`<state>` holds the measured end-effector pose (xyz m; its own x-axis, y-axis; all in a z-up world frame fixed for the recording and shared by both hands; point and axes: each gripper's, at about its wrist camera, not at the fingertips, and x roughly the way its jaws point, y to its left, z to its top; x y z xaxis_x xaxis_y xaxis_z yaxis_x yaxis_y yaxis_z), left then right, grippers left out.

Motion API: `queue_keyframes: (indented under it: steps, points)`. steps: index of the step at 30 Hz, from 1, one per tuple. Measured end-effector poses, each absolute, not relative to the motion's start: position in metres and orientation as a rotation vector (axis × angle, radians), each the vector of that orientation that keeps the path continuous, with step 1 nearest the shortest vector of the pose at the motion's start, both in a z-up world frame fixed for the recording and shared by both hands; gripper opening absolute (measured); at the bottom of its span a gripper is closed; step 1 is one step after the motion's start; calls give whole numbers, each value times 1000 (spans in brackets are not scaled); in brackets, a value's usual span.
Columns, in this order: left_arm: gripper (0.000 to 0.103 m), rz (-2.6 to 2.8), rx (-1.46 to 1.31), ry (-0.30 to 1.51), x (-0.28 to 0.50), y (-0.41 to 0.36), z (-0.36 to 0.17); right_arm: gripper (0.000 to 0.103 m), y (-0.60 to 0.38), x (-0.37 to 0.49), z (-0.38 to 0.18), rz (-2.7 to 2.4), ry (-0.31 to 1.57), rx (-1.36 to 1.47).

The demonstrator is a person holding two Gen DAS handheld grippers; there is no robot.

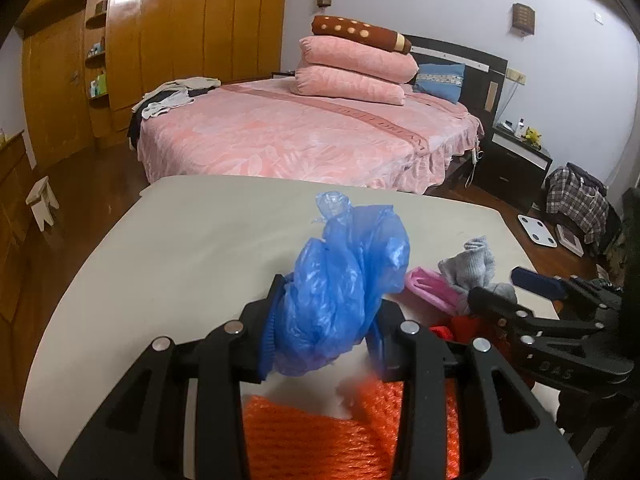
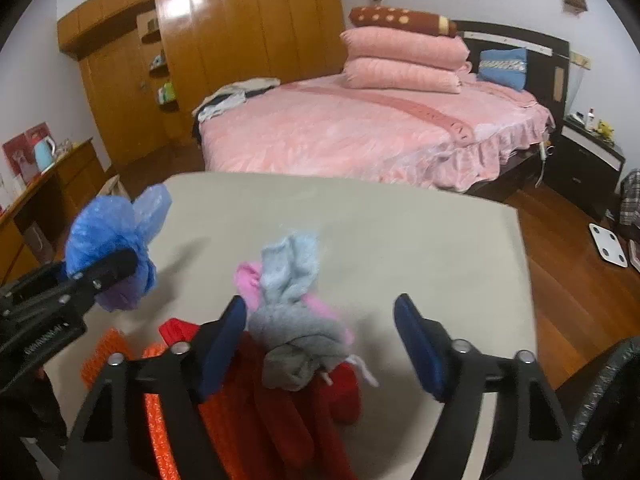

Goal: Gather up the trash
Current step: 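Grasp the blue plastic bag with the left tool while the right tool grasps the grey sock, then carry the blue bag and grey sock over the bin with both tools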

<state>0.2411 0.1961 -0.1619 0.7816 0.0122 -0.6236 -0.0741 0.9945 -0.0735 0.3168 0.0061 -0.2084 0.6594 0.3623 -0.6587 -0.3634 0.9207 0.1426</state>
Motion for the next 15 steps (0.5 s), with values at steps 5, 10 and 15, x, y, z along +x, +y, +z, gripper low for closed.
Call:
queue_keyframes:
  steps: [5, 10, 15]
  points:
    - [35, 48, -104, 670, 239, 198, -161, 50, 14, 318, -220, 456, 802, -5]
    - [35, 48, -97, 661, 235, 197, -158, 48, 11, 310, -210, 475, 770, 11]
    - [35, 46, -94, 640, 228, 195, -148, 48, 3, 300, -185, 484, 702, 37]
